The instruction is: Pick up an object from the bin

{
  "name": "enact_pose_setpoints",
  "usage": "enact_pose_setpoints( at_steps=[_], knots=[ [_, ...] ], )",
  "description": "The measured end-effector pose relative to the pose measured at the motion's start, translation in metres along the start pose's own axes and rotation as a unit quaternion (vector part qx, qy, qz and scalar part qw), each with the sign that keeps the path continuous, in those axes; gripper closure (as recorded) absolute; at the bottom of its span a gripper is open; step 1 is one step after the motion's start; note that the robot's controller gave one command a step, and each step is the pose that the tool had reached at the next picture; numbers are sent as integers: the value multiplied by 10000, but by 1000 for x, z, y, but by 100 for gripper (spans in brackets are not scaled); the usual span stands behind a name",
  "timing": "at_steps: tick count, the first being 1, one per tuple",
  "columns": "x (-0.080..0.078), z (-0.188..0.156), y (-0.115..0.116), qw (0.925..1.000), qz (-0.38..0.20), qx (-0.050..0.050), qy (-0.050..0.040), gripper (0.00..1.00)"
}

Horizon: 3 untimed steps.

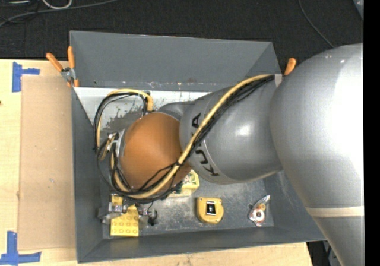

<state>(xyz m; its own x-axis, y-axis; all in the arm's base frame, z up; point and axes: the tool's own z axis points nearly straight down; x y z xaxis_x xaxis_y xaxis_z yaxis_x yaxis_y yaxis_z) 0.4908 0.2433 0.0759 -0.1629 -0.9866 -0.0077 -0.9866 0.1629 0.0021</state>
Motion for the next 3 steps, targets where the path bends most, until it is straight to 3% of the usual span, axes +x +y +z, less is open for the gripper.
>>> enact_pose_setpoints(
  at_steps=[1, 2, 3],
  knots=[
    [1, -26, 4, 10000, -2, -61, 32, 100],
    [0, -76, 4, 10000, 18, -54, 19, 100],
    [-1, -102, 4, 10000, 16, -52, 19, 100]
  ],
)
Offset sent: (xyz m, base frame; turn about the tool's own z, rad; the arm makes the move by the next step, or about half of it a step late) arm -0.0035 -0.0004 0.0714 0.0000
